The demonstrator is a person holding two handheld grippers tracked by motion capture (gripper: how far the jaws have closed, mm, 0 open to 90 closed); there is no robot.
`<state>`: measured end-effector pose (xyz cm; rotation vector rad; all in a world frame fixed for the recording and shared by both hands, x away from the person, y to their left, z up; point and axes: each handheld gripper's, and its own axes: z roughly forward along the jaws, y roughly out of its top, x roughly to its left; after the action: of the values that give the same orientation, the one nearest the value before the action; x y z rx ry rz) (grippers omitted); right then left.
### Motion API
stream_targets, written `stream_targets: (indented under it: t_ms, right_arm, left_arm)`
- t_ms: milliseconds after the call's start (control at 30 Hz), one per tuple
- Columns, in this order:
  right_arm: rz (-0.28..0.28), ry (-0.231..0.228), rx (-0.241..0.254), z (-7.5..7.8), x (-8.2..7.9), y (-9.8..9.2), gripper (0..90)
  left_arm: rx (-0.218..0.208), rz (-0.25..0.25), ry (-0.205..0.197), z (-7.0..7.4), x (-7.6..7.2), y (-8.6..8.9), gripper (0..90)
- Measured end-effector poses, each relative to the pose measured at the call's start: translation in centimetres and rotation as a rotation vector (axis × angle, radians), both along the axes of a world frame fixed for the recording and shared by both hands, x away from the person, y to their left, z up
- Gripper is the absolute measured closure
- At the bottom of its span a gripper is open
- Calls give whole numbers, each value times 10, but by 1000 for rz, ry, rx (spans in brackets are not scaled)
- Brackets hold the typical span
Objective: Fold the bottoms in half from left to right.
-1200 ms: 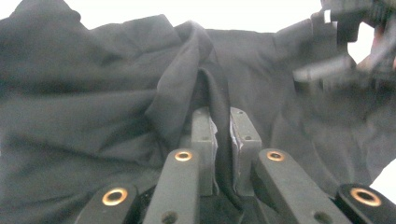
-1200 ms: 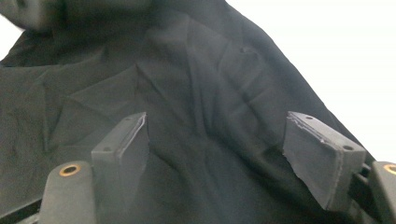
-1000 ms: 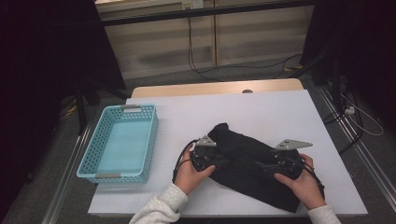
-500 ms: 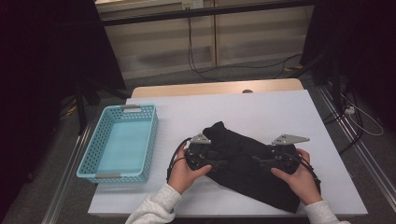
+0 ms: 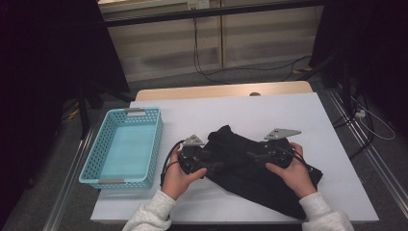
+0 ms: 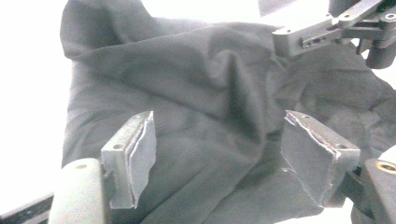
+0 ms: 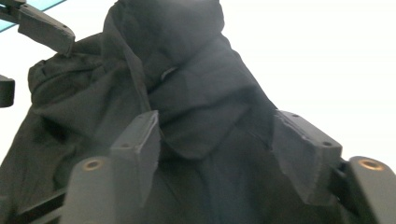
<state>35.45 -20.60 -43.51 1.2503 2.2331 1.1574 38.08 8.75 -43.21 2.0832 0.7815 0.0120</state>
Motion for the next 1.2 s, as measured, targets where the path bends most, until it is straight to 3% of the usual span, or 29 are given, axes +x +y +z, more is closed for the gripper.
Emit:
stream_targets:
  t_ms: [400, 733, 800, 900, 1200]
  right_arm:
    - [85, -8, 11, 9, 9, 27, 407]
    - [126, 20, 46, 5, 19, 48, 702]
    - [134, 37, 62, 4, 20, 48, 800]
    - [137, 36, 79, 5, 17, 44, 869]
    - [79, 42, 97, -2, 4, 21, 890]
  left_arm:
    - [13, 83, -3, 0, 7, 17, 236]
    - [10, 108, -10, -1, 10, 24, 227]
    - [11, 109, -13, -1, 11, 25, 227]
    - [10, 112, -11, -1, 11, 26, 227]
    - [16, 118, -11, -1, 12, 26, 227]
